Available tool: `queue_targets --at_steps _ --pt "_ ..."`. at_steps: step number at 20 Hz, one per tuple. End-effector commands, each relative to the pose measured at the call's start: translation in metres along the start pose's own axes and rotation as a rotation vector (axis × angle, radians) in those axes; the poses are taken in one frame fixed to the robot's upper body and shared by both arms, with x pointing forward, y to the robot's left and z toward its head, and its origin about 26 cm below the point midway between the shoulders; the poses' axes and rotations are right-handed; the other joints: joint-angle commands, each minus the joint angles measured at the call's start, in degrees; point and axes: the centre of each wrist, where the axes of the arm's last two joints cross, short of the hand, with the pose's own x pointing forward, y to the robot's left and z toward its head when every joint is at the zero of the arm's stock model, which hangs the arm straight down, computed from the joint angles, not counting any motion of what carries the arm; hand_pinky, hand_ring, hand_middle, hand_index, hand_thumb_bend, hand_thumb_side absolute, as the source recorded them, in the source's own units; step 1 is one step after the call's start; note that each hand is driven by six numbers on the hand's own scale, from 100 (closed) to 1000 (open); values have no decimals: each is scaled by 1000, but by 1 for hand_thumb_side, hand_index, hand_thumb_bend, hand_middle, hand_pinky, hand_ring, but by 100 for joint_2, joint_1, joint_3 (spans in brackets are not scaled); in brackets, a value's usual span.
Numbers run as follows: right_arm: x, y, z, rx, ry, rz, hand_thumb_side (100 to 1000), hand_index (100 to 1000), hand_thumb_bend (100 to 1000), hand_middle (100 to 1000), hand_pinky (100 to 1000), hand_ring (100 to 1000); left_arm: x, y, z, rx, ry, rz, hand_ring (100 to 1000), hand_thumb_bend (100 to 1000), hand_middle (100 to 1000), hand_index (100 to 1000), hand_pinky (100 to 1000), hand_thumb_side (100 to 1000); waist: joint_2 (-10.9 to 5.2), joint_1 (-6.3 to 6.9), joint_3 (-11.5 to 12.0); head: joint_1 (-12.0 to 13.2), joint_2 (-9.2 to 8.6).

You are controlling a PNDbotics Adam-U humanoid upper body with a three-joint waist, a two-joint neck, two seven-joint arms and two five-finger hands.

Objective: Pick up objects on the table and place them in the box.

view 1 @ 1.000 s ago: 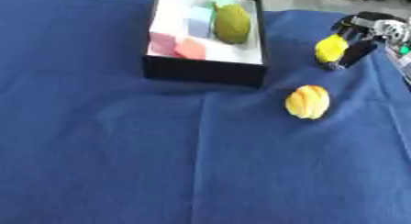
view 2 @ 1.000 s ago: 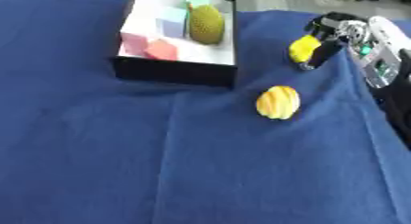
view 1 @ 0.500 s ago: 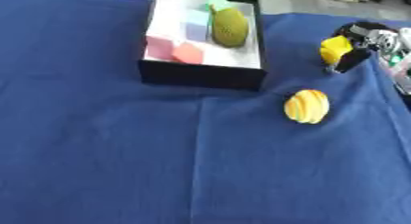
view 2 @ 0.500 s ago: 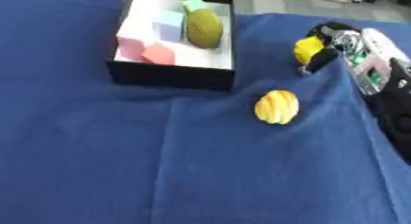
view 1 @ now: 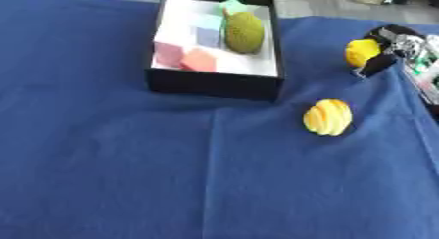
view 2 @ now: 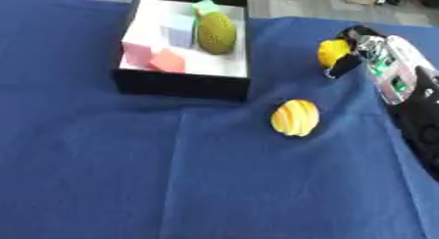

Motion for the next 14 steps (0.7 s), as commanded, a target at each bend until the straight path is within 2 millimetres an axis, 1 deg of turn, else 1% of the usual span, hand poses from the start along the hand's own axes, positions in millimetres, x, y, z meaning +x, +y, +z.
queue_targets --at_steps 1,3,5,8,11,12,14 --pt "4 -29 8 -64 -19 6 100 807 308 682 841 762 10 2 -4 -8 -39 -12 789 100 777 806 768 621 -91 74 -15 16 28" --pt "8 -35 11 -77 -36 22 100 791 295 662 828 749 9 3 -4 -10 -38 -15 789 100 777 806 767 620 -124 74 -36 20 63" --pt "15 -43 16 -112 -53 47 100 749 290 618 817 720 8 4 -3 -9 -36 -20 789 100 778 806 768 621 -165 70 -63 29 109" --pt "38 -60 31 -181 -130 76 100 740 286 604 816 708 7 5 -3 -8 -34 -27 789 100 778 806 768 619 -228 64 -100 58 173" --pt "81 -79 60 -223 -298 110 100 738 282 602 817 706 7 6 -2 -4 -33 -29 789 100 778 806 767 617 -283 62 -118 85 242" --pt "96 -82 69 -231 -343 123 100 734 281 601 815 704 6 6 -2 -3 -33 -30 789 100 778 806 767 616 -298 65 -119 90 268" --pt "131 -85 86 -242 -434 159 100 729 279 600 814 703 7 6 -2 -2 -34 -29 789 100 778 807 767 613 -329 80 -114 69 326"
